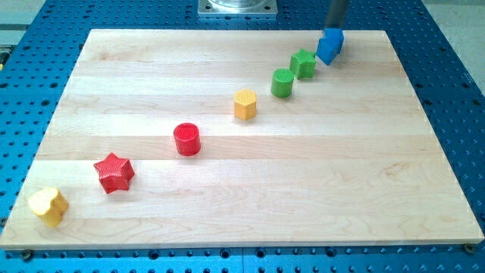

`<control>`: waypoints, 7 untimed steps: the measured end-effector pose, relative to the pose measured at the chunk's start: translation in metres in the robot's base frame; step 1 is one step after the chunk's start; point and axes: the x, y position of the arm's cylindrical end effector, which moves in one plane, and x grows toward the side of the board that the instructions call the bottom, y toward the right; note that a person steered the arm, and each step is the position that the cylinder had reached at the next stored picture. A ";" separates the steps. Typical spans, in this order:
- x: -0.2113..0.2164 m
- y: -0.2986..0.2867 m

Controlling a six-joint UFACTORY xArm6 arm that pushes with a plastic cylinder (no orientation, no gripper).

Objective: Place the blue blocks at the center right side of the board

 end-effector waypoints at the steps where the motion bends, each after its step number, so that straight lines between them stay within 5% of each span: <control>1: 0.051 -0.003; 2: 0.072 -0.003; 3: 0.047 -0.006; 5: 0.107 0.040; 6: 0.060 0.050; 7: 0.078 0.085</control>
